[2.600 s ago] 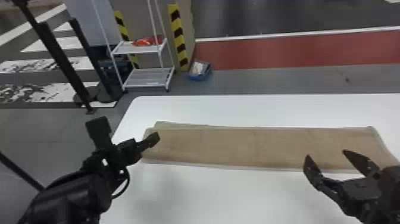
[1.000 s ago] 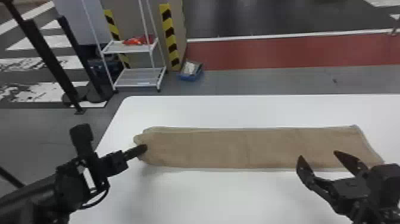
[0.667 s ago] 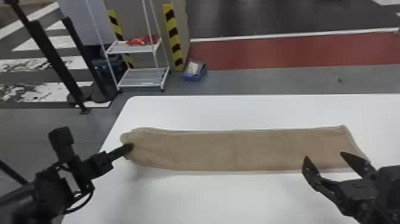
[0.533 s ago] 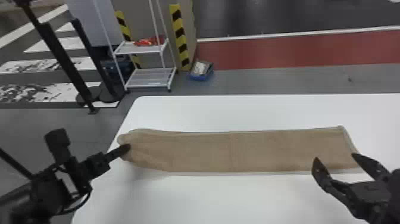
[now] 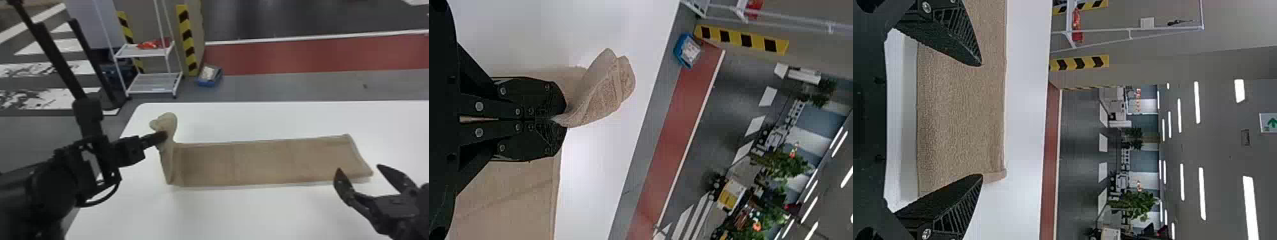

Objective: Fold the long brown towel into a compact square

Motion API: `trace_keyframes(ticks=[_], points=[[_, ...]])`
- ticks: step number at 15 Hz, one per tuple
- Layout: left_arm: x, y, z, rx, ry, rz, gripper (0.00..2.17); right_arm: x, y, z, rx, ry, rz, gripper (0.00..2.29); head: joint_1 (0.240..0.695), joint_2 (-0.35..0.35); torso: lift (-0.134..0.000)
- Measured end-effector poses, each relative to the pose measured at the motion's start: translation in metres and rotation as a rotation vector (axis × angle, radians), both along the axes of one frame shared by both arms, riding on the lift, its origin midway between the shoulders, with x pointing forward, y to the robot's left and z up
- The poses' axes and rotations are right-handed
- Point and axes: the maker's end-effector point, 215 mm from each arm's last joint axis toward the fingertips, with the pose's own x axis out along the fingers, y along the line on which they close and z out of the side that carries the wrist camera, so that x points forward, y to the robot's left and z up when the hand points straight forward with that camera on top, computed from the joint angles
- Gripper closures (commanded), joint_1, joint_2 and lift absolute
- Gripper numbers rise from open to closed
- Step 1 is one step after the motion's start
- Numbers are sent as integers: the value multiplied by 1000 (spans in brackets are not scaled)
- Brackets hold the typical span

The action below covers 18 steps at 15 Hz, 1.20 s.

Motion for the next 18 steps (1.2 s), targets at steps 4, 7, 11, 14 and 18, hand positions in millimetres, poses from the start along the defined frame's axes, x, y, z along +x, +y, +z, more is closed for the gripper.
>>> trace_keyframes(ticks=[4,7,11,14,18], points=[[32,-142,37,172,-68,-196,2145,-5,-13,3,9,-6,-23,83,695,-81,-102],[32,-199,20,302,-56,-273,2148,-5,-13,3,8,-6,-23,83,695,-158,-102],[22,-268,-11,375,-85,-365,1531,-3,-13,5,6,-10,-20,83,695,-227,-102],[34,-300,-26,422,-159,-387,-2,-3,-10,4,8,-7,-15,83,695,-261,-102],[32,-314,-35,431,-170,-414,26,-4,-13,5,-1,-10,-15,83,695,-278,-102]])
